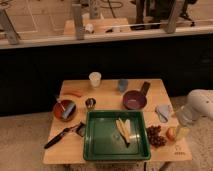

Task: Place apple in paper cup

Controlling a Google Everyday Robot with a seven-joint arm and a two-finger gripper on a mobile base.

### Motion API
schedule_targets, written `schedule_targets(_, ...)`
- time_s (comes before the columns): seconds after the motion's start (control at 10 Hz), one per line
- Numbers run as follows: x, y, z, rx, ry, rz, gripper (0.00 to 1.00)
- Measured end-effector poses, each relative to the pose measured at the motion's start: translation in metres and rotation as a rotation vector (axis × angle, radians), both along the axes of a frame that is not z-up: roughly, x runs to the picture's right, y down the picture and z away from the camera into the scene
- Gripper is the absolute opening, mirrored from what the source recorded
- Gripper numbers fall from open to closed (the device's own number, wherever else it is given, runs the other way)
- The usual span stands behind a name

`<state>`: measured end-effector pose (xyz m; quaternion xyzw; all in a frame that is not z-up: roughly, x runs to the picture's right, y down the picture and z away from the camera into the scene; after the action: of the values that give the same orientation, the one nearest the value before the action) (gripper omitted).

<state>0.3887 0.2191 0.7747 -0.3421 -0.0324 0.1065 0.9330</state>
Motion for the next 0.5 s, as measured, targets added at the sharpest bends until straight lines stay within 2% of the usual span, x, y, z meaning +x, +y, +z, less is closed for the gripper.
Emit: schedule_targets(0.5,0.000,0.013,0.001,-0.009,0.000,0.017,0.80)
